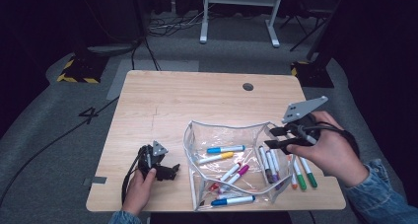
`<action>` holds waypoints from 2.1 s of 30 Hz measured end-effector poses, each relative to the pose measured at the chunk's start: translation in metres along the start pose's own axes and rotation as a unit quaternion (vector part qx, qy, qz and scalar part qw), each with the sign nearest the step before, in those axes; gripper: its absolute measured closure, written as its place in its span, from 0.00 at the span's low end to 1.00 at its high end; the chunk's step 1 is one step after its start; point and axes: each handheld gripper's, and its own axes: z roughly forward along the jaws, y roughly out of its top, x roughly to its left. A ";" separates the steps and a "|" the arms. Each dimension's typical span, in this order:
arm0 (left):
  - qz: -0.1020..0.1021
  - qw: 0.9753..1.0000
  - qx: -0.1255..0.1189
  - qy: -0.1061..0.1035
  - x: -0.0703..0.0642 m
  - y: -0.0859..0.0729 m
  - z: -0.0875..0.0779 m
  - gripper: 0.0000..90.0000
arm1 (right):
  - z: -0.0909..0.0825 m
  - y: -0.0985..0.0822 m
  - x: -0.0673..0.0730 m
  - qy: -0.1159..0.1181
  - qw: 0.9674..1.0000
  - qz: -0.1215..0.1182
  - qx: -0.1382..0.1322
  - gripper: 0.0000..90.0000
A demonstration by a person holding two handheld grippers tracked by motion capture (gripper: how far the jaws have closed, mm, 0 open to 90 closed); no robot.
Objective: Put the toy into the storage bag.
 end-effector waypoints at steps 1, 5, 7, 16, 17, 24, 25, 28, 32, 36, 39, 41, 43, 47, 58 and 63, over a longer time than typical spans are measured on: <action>0.000 1.000 0.001 0.000 0.000 0.000 0.000 0.00 | -0.004 -0.004 -0.004 -0.005 1.000 0.008 -0.001 0.66; 0.000 1.000 0.001 0.001 0.000 0.000 0.000 0.00 | -0.016 -0.023 -0.021 -0.025 0.999 0.044 -0.002 0.67; 0.000 1.000 0.000 0.000 0.000 0.000 0.000 0.00 | -0.020 -0.033 -0.030 -0.035 0.998 0.061 0.003 0.67; 0.000 1.000 0.000 0.000 0.000 0.000 0.000 0.00 | -0.014 -0.077 -0.059 -0.061 0.990 0.119 0.033 0.67; 0.000 1.000 0.000 0.001 0.000 0.000 0.000 0.00 | -0.012 -0.081 -0.062 -0.062 0.990 0.125 0.038 0.67; 0.000 1.000 0.000 0.001 0.000 0.000 0.000 0.00 | 0.009 -0.115 -0.077 -0.062 0.982 0.168 0.067 0.66; 0.000 1.000 0.000 0.001 0.000 0.000 0.000 0.00 | 0.012 -0.120 -0.079 -0.065 0.980 0.174 0.071 0.66; 0.000 1.000 0.001 0.000 0.000 0.000 0.000 0.00 | 0.020 -0.134 -0.084 -0.062 0.976 0.195 0.080 0.65; 0.000 1.000 0.000 0.001 0.000 0.000 0.000 0.00 | 0.033 -0.152 -0.088 -0.063 0.970 0.213 0.096 0.65; 0.000 1.000 0.000 0.000 0.000 0.000 0.000 0.00 | 0.047 -0.169 -0.091 -0.058 0.966 0.228 0.110 0.65; 0.000 1.000 0.000 0.001 0.000 0.000 0.000 0.00 | 0.056 -0.180 -0.092 -0.053 0.961 0.243 0.120 0.65; 0.000 1.000 0.000 0.001 0.000 0.000 0.000 0.00 | 0.064 -0.187 -0.093 -0.050 0.959 0.248 0.128 0.65; 0.000 1.000 0.000 0.001 0.000 0.000 0.000 0.00 | 0.071 -0.194 -0.094 -0.045 0.957 0.252 0.133 0.64; 0.000 1.000 0.000 0.001 0.000 0.000 0.000 0.00 | 0.085 -0.205 -0.096 -0.044 0.952 0.264 0.150 0.68; 0.000 1.000 0.000 0.001 0.000 0.000 0.000 0.00 | 0.096 -0.213 -0.099 -0.069 0.929 0.313 0.185 0.86; 0.000 1.000 0.000 0.001 0.000 0.000 0.000 0.00 | 0.084 -0.209 -0.100 -0.068 0.933 0.311 0.171 0.86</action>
